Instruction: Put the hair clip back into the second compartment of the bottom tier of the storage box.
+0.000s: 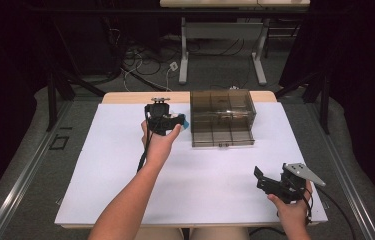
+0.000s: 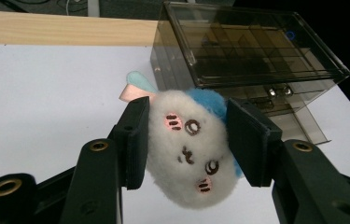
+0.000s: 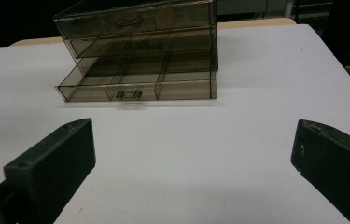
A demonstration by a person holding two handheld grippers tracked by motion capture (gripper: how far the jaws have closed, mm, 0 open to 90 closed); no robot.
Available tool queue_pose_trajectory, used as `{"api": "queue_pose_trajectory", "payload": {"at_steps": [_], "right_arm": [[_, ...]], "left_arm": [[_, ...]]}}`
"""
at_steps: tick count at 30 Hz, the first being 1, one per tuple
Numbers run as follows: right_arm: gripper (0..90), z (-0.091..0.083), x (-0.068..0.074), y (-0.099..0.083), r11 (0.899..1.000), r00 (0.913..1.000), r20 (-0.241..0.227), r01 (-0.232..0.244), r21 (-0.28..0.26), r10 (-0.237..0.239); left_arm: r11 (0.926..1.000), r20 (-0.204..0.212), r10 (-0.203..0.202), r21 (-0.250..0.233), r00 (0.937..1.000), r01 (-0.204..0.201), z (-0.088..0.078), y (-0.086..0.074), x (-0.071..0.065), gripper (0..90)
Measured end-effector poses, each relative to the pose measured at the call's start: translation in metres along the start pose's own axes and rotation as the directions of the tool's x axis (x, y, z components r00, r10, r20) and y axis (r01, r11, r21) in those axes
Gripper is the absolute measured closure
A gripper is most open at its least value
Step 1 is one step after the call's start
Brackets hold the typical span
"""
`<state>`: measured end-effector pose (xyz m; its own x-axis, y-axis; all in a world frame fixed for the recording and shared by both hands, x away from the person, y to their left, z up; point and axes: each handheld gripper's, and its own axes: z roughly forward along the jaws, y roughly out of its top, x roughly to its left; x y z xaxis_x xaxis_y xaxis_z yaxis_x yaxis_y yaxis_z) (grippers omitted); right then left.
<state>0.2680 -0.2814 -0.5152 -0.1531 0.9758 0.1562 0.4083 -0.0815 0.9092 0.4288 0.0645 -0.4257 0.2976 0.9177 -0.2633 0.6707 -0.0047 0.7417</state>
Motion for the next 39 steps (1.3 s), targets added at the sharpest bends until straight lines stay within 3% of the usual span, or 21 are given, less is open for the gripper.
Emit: {"api": "queue_pose_trajectory", "payload": {"at_steps": [18,19,20,25,27,28,39], "right_arm": [[0.0,-0.001,-0.002,0.000,1.000,0.9997,0.009,-0.022,-0.015,0.022],[0.0,0.001,-0.002,0.000,0.999,0.9997,0.011,-0.020,-0.036,0.020],[0.0,-0.002,-0.003,0.000,1.000,0.9998,0.006,-0.017,-0.002,0.017],[0.0,-0.001,-0.003,0.000,1.000,0.9997,0.015,-0.019,-0.019,0.020],[0.0,-0.004,-0.003,0.001,1.000,0.9996,0.020,-0.018,0.013,0.018],[0.0,-0.002,-0.003,0.000,1.000,0.9997,0.017,-0.020,-0.010,0.020],[0.0,-0.004,-0.005,0.000,0.999,0.9991,0.007,-0.041,-0.003,0.041]], "left_arm": [[0.9961,-0.005,0.086,-0.019,0.9963,-0.086,0.004,0.010,-0.031,51.5],[0.9961,-0.003,0.085,-0.021,0.9964,-0.085,0.005,0.010,-0.033,51.5],[0.9955,-0.004,0.092,-0.022,0.9958,-0.092,0.005,0.011,-0.034,51.5],[0.9936,0.003,0.112,-0.012,0.9937,-0.112,0.009,0.013,-0.042,51.5],[0.9928,-0.002,0.119,-0.019,0.9929,-0.119,0.012,0.014,-0.045,51.4],[0.9923,-0.004,0.122,-0.020,0.9925,-0.122,0.013,0.014,-0.047,51.4],[0.9900,0.019,0.141,-0.015,0.9899,-0.140,0.027,0.014,-0.061,51.4]]}}
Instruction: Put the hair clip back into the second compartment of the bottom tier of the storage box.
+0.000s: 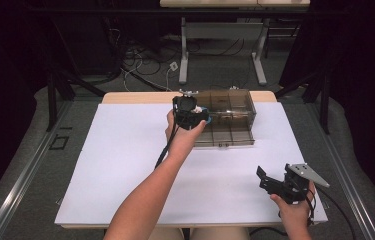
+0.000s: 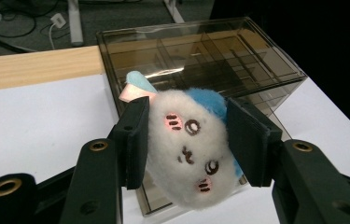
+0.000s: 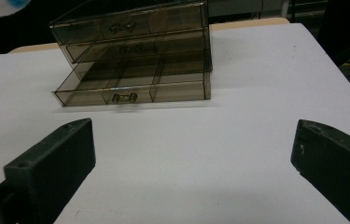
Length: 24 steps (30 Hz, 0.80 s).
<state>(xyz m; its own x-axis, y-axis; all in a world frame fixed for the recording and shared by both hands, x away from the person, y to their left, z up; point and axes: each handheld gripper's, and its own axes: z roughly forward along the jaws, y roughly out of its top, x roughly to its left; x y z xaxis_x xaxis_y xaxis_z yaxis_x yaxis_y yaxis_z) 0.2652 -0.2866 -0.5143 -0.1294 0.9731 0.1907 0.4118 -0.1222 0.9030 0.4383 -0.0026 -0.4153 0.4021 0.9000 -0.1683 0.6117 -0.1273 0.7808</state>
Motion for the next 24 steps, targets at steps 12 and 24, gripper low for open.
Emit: {"api": "queue_pose_trajectory", "payload": {"at_steps": [12,24], "right_arm": [[0.0,0.002,-0.001,-0.001,0.999,1.0000,0.005,-0.004,-0.037,0.004],[0.0,0.000,-0.003,0.000,1.000,1.0000,0.003,0.006,-0.003,-0.006]], "left_arm": [[0.9996,0.012,0.029,0.005,0.9995,-0.029,0.018,-0.003,-0.007,51.3],[0.9946,0.054,0.103,-0.020,0.9932,-0.102,0.034,-0.011,-0.019,51.3]]}}
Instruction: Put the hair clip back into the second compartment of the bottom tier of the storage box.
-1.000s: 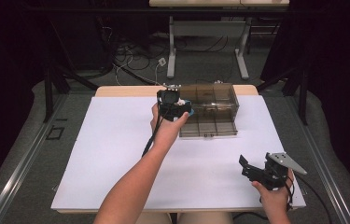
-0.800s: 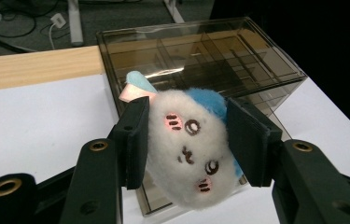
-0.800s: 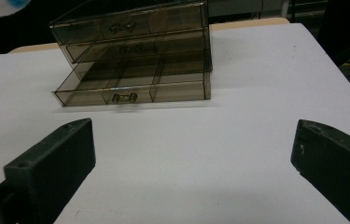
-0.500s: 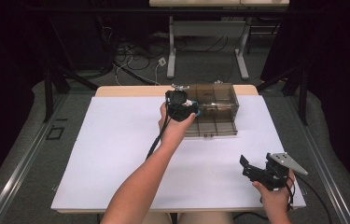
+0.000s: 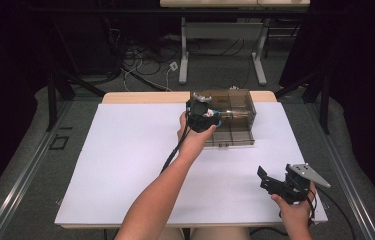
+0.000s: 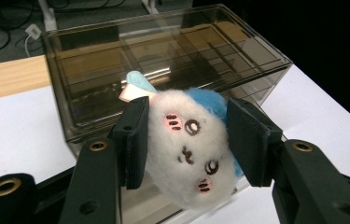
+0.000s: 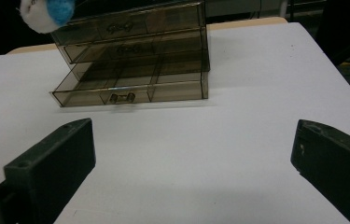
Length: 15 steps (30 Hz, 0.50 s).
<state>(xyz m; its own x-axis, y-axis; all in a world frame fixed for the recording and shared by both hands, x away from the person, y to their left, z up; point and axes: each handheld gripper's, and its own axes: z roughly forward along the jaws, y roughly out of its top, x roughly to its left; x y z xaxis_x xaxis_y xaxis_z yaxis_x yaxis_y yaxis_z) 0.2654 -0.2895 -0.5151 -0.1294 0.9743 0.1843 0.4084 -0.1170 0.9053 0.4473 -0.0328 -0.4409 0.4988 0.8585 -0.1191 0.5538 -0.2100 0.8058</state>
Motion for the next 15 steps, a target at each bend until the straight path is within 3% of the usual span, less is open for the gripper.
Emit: {"api": "queue_pose_trajectory", "payload": {"at_steps": [15], "right_arm": [[0.0,0.001,0.000,-0.001,1.000,1.0000,-0.003,-0.001,-0.001,0.001]], "left_arm": [[0.9974,0.030,0.048,-0.056,0.9984,-0.046,0.014,-0.008,-0.005,51.1]]}}
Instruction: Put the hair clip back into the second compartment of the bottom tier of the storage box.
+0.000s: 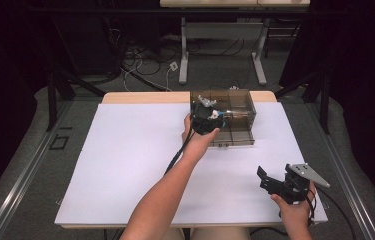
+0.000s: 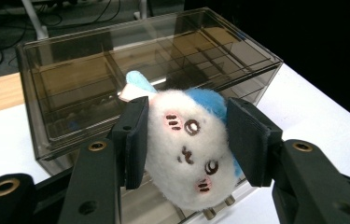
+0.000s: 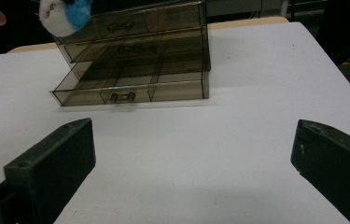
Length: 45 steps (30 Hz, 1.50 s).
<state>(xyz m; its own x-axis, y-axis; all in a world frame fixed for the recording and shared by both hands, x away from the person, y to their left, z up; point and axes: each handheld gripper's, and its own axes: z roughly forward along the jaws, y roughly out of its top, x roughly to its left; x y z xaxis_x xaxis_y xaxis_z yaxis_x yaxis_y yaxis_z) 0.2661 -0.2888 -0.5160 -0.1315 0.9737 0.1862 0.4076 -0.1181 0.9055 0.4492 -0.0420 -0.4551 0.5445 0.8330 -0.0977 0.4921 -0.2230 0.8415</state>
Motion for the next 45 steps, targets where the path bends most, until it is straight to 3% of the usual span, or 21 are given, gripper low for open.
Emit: {"api": "queue_pose_trajectory", "payload": {"at_steps": [3,12,13,16,31,45], "right_arm": [[0.0,0.000,0.000,0.000,1.000,1.0000,-0.003,0.002,0.000,-0.002],[0.0,0.001,0.000,-0.001,1.000,1.0000,0.002,0.003,-0.012,-0.003],[0.0,-0.001,-0.001,0.000,1.000,1.0000,0.002,0.005,0.017,-0.005],[0.0,0.000,-0.001,0.000,1.000,1.0000,-0.004,0.001,0.008,-0.001],[0.0,0.001,0.000,0.000,1.000,1.0000,-0.003,0.000,0.013,0.001],[0.0,0.003,0.000,-0.001,1.000,1.0000,-0.007,0.004,-0.006,-0.004]], "left_arm": [[0.9996,0.010,0.004,-0.027,0.9999,-0.004,0.003,-0.004,0.000,51.0],[0.9994,0.015,-0.008,-0.034,0.9999,0.008,0.012,-0.012,0.000,51.0],[0.9995,0.012,-0.005,-0.031,0.9999,0.005,0.012,-0.012,-0.001,51.0],[0.9994,0.010,-0.003,-0.034,0.9999,0.003,0.016,-0.015,-0.003,51.0],[0.9997,0.014,0.023,-0.005,0.9996,-0.023,0.027,-0.023,-0.008,50.7],[0.9998,0.009,0.016,0.013,0.9998,-0.016,0.037,-0.031,-0.012,50.4]]}}
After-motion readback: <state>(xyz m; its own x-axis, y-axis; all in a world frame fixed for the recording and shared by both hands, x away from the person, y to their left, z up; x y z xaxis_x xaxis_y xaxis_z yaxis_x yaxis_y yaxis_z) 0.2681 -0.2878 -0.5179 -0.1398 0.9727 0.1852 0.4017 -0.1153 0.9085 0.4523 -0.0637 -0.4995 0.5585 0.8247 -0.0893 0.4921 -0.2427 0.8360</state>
